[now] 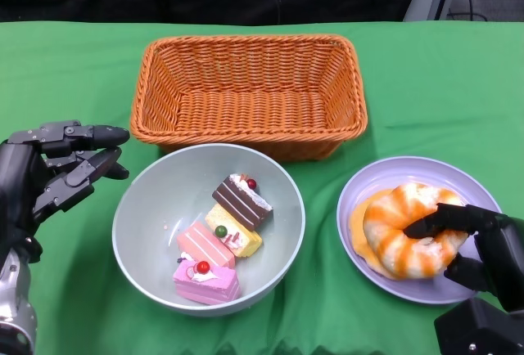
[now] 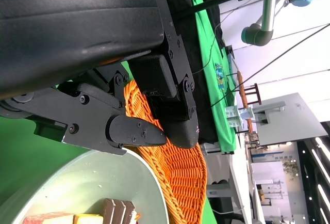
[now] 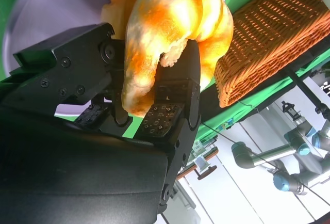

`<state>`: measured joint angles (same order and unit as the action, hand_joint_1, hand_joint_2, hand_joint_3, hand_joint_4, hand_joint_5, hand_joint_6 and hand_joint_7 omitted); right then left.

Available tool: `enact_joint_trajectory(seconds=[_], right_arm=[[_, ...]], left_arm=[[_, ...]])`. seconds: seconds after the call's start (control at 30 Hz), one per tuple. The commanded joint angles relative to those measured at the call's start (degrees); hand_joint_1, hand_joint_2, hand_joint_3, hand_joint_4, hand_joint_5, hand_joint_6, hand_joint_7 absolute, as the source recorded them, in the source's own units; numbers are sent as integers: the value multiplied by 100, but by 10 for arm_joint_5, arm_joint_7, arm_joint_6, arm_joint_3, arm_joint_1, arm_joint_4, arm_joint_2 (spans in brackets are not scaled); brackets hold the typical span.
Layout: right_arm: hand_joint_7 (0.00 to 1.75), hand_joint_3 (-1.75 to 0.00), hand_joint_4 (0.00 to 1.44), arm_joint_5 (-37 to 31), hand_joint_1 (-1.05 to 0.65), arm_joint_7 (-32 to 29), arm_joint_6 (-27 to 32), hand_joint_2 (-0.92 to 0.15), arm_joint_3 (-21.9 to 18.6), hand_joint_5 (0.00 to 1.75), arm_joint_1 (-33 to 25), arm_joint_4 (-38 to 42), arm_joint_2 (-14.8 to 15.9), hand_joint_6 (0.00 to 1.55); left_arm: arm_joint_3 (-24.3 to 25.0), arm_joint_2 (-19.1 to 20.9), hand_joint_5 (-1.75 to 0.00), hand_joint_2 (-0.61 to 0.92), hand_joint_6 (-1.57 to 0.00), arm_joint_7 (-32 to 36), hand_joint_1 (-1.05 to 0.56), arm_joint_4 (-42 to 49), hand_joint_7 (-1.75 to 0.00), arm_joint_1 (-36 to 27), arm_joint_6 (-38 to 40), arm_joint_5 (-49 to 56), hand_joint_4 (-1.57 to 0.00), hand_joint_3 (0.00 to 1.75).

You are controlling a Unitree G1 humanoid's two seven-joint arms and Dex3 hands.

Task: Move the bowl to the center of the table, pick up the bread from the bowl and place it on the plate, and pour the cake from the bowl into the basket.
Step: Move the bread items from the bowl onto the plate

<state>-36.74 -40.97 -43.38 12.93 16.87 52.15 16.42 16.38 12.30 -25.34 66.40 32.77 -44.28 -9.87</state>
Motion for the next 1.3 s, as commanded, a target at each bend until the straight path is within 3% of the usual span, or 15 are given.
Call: enact_joint_trajectory(seconds=[0.03, 0.13, 0.23, 0.37, 0.7, 1.1, 1.3], right_arm=[[34, -30, 86, -9, 2, 6, 31, -72, 9, 93, -11, -18, 16, 107], [27, -28, 76, -11, -5, 8, 49, -71, 11, 80, -20, -42, 18, 101], [10, -30, 68, -9, -17, 21, 79, -68, 10, 42, -34, -83, 20, 94], [3, -31, 57, 1, -26, 41, 108, -66, 5, 27, -54, -137, 20, 88], [1, -21, 55, -8, -44, 31, 140, -79, -6, 16, -78, -201, 18, 88], [3, -17, 57, -11, -48, 0, 132, -82, -9, 18, -75, -206, 17, 92], [1, -15, 56, -11, -48, 22, 149, -83, -11, 18, -86, -233, 23, 91]], left_arm=[[5, 10, -106, 92, -120, -5, -19, -4, -25, 2, 0, -9, -89, 24], [4, 10, -106, 92, -120, -6, -18, -4, -26, 1, -2, -9, -89, 24], [4, 10, -107, 92, -119, -9, -17, -4, -27, 1, -5, -9, -89, 25], [2, 12, -108, 92, -119, -4, -19, -2, -28, 2, -5, -5, -89, 25], [2, 11, -110, 92, -118, -10, -19, 0, -31, 5, -5, -7, -89, 25], [0, 12, -115, 92, -116, -3, -19, -1, -38, 4, -3, -2, -88, 26], [2, 12, -117, 92, -114, -11, -20, -1, -42, 4, -1, -8, -87, 26]])
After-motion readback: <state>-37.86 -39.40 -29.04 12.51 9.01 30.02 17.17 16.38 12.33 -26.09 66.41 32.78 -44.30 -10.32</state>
